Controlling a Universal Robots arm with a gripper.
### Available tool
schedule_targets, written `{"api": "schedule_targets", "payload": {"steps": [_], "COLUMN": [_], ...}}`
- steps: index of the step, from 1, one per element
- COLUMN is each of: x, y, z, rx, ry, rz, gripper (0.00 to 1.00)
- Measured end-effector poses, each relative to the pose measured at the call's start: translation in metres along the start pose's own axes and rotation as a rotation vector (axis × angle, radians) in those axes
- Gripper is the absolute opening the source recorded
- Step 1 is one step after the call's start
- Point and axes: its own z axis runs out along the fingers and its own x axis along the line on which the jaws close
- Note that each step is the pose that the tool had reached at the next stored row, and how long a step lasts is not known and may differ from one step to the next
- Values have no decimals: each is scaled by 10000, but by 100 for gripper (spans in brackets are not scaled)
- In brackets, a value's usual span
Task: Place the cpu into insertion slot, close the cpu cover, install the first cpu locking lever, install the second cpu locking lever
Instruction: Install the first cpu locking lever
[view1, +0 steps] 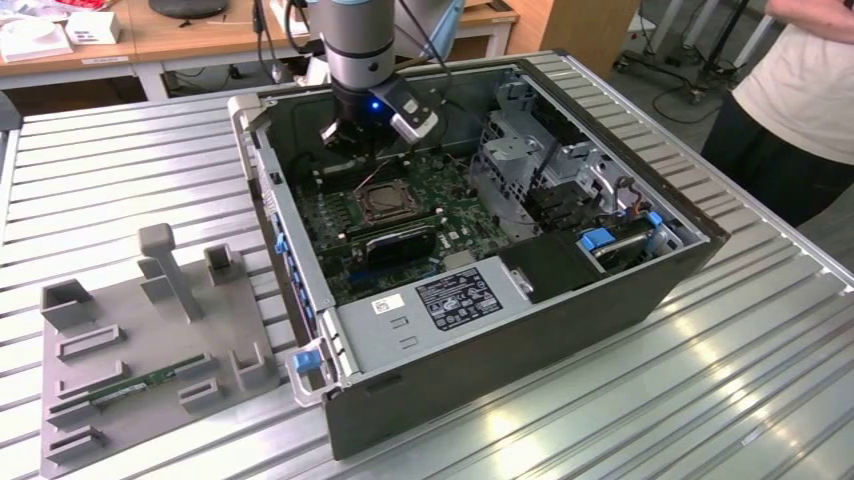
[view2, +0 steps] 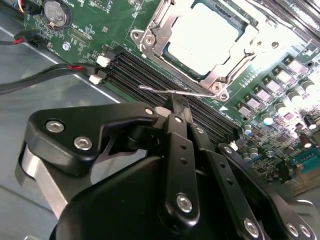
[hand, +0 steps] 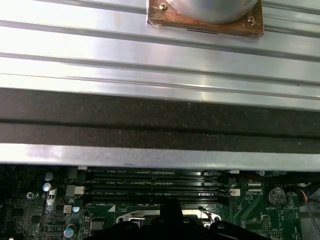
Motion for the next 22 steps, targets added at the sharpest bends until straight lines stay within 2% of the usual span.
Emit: {"api": "schedule_targets", "payload": {"steps": [6, 8, 10, 11, 22], "x": [7, 7, 7, 7, 7], "y": [-4, -5, -8, -8, -17], "z": [21, 22, 21, 22, 21], "rx": [-3, -45, -122, -132, -138], "ry": [-4, -7, -10, -12, -11], "rz": [1, 7, 18, 20, 20], "gripper": [11, 11, 11, 11, 11]}}
